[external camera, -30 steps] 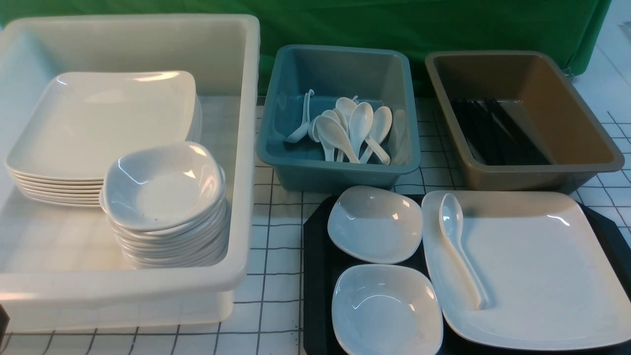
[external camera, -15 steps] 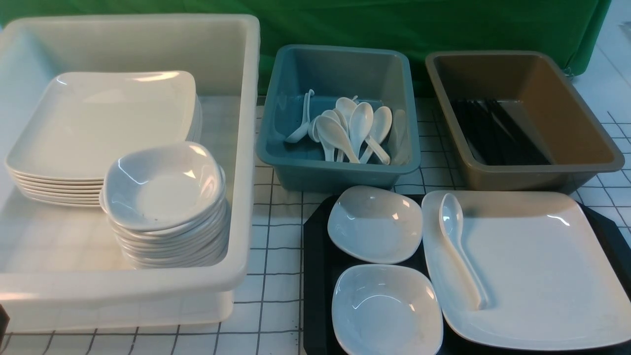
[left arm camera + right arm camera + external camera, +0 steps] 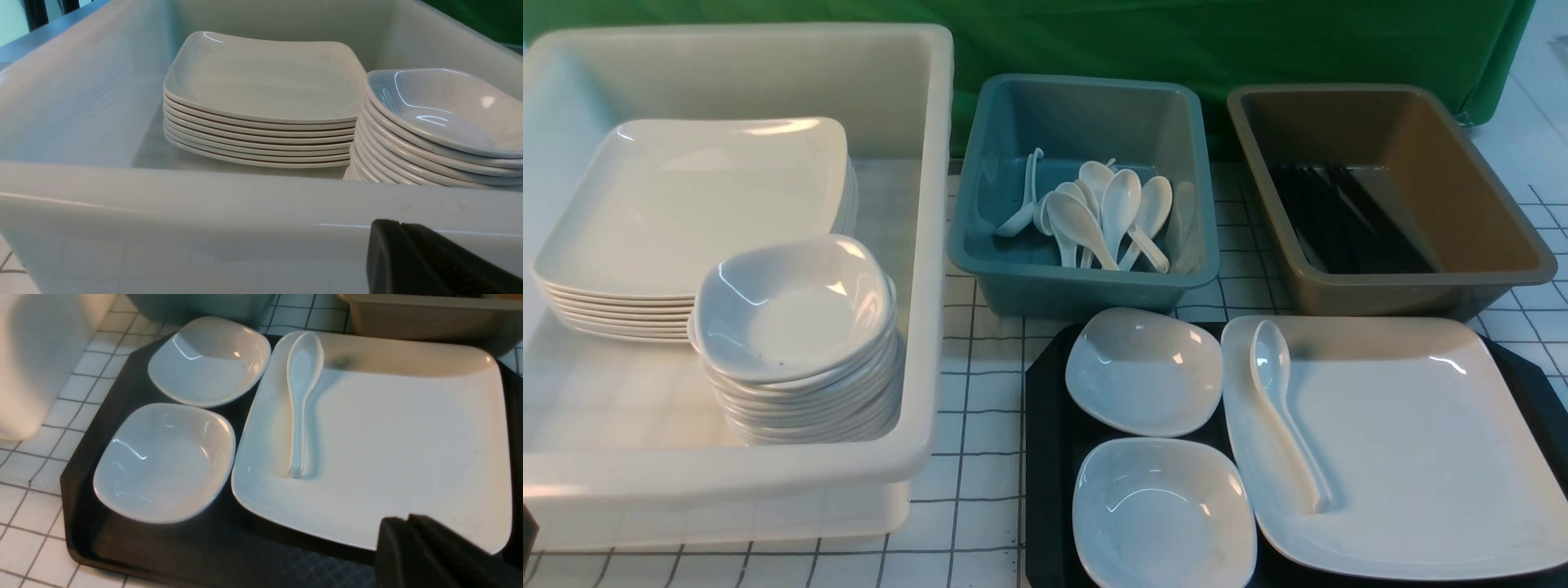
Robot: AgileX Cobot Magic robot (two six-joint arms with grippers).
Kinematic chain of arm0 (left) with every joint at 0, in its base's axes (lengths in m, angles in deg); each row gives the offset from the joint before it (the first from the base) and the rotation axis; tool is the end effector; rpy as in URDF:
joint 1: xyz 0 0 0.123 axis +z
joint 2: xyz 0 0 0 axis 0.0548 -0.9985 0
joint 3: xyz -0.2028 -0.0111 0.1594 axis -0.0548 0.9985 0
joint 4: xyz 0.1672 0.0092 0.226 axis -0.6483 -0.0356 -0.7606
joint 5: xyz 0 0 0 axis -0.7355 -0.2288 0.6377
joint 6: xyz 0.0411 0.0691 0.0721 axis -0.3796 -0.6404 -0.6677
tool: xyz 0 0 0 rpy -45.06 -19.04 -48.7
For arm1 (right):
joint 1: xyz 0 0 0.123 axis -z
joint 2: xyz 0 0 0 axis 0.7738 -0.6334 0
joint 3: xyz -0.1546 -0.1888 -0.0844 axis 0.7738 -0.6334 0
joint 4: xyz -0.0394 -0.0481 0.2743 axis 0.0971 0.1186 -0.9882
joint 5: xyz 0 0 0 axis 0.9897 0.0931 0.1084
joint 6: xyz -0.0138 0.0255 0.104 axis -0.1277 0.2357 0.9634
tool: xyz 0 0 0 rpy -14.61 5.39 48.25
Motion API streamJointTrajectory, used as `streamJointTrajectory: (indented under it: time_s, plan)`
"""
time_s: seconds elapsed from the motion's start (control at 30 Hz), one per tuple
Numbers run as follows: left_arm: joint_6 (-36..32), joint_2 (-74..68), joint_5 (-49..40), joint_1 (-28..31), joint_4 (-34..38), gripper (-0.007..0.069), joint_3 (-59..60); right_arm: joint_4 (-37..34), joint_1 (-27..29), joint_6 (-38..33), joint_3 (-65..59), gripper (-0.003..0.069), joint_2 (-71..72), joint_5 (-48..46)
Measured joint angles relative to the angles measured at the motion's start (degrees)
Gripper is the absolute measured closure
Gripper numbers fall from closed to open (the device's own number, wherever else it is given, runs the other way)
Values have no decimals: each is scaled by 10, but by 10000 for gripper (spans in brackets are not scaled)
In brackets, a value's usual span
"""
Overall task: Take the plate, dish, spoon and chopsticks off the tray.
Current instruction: Use the right arm to grab a soup spoon from the plate
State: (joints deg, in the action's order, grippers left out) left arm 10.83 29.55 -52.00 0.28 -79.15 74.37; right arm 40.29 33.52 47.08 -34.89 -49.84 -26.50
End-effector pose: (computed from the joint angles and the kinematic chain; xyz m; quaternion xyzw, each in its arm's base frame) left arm 0.1294 0.0079 0.1881 -0.0606 0.7538 -0.0134 0.6541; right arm 0.1280 0.0465 0.2837 -0.1101 0.8710 0.1165 0.4644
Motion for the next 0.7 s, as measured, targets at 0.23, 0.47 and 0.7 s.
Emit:
streamJointTrajectory:
  time_s: [0.23, 0.47, 0.7]
  plan:
    - [0, 0, 0, 0, 0, 603, 0, 0, 0, 0, 0, 608, 0, 0]
    - [5, 0, 0, 0, 4, 603, 0, 0, 0, 1, 0, 581, 0, 0]
    - [114, 0, 1, 0, 245, 603, 0, 0, 0, 1, 0, 566, 0, 0]
